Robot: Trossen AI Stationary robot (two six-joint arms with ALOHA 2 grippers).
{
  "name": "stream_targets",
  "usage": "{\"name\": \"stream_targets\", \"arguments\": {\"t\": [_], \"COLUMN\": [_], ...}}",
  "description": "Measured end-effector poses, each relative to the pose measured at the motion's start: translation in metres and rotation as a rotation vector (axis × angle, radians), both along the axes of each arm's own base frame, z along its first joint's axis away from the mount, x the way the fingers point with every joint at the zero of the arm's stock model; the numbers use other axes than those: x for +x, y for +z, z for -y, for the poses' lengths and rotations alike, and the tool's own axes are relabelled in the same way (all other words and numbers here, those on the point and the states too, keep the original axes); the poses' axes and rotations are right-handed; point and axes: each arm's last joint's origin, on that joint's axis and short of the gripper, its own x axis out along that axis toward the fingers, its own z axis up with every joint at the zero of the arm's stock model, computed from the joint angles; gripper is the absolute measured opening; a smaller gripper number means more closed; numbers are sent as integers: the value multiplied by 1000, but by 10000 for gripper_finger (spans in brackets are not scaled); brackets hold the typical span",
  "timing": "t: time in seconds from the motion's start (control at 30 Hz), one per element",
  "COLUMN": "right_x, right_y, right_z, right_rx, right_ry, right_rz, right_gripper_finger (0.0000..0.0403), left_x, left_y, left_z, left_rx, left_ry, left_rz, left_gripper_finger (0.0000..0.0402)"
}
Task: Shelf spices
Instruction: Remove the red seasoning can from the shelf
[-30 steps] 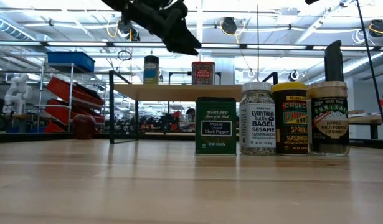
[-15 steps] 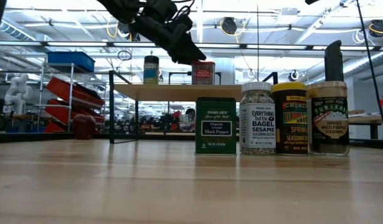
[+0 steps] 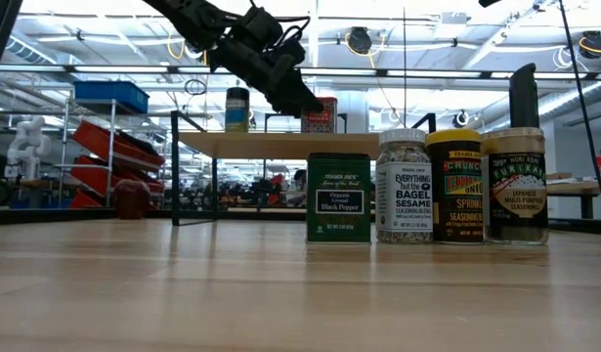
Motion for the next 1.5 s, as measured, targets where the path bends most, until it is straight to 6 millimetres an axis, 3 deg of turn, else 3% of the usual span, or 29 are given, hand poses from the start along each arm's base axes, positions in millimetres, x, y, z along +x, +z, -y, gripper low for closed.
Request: {"name": "stream_targets", "arguments": {"t": [0.4,0.8,1.1,1.3,1.5], "right_x": [0,0,1,5,10], "right_y": [0,0,0,-5,-11], "right_z": [0,0,-1,-5,-9], "right_rx": [-5,-2,4,-11,-36], "right_ry": [4,2,-1,-1,4], "right_rz": [-2,-1,3,-15,-39], "right_gripper_finger": [267,267,267,267,267], "left_x": [2,5,-13,-40,-64], "left_y": [0,6,43,67,77], "left_z": [4,18,61,101,142], "left_rx": [-10,-92,-160,-233,-301], "left_ry": [-9,-4,-104,-156,-168], "left_rz": [1,12,29,-39,-160], "left_gripper_finger": [216,224,219,219,218]}}
